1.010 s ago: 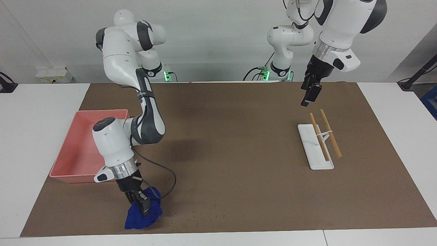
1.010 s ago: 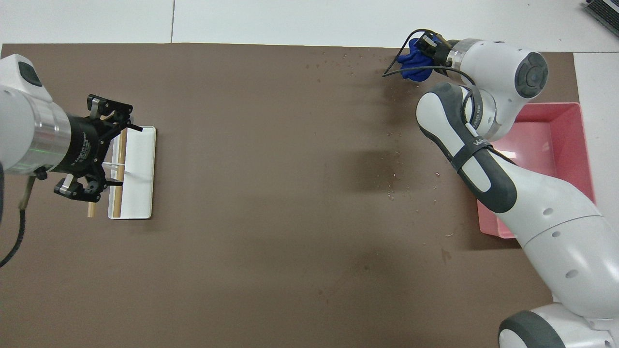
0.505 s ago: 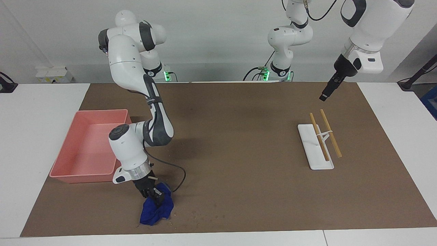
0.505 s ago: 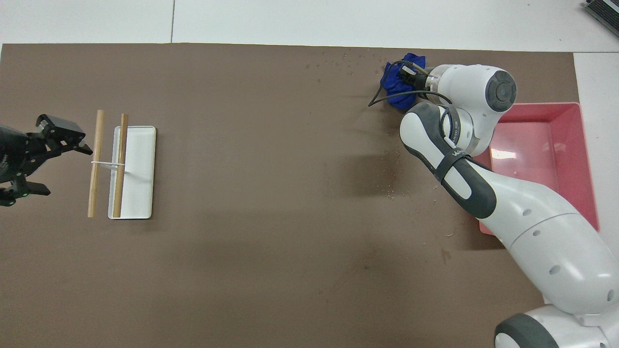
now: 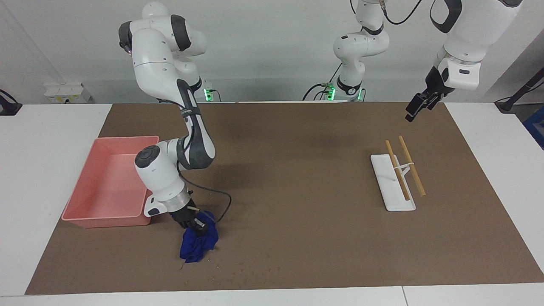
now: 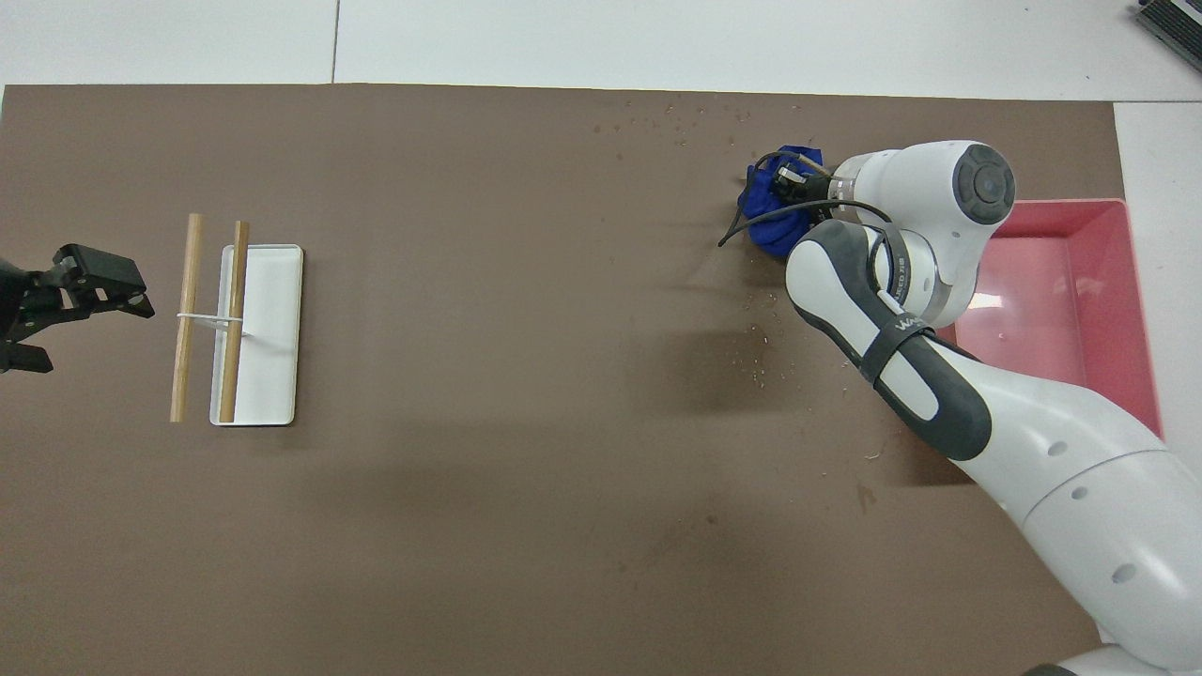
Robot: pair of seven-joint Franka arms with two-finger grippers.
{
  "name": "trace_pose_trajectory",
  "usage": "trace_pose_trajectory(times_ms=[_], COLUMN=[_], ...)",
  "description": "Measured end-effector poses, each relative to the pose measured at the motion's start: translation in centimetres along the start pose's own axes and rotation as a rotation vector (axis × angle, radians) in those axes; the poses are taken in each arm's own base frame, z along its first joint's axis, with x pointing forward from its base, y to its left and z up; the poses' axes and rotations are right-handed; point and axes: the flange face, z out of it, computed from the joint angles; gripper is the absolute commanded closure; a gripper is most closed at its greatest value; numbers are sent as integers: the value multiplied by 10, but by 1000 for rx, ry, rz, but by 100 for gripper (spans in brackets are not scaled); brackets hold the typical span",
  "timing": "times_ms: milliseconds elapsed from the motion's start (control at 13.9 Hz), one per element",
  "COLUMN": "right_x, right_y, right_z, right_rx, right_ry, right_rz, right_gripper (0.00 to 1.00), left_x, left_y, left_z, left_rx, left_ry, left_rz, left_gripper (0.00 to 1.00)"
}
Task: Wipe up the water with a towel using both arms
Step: 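Move the held cloth with the right gripper toward the pink bin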
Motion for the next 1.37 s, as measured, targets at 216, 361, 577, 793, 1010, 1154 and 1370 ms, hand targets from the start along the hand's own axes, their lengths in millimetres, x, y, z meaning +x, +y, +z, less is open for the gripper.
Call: trace_pose_trajectory(times_ms=[216, 361, 577, 793, 1010, 1154, 1370], right_x=[-36, -60, -100, -143, -178, -193, -207], right_y=[10, 16, 25, 39, 53, 65, 75], right_z=[-10, -16, -26, -38, -49, -55, -61], right_rx=[-34, -55, -86, -124, -189, -224, -259], right_ry=[-42, -67, -101, -144, -256, -328, -393], right_rz=[-14, -23, -13, -39, -107, -155, -174], right_gripper=[100, 100, 100, 100, 100, 100, 100], left_x=[4, 8, 20, 35, 40, 33, 25], left_y=[0, -7, -9, -2, 5, 16, 30], left_z=[-3, -3, -1, 2, 6, 6, 6], left_rx=[-10, 3, 45, 49, 51, 54, 56], left_ry=[34, 39, 49, 33, 7, 1, -5], left_rz=[96, 234, 299, 310, 326, 351, 379], left_gripper=[0, 0, 0, 0, 0, 0, 0])
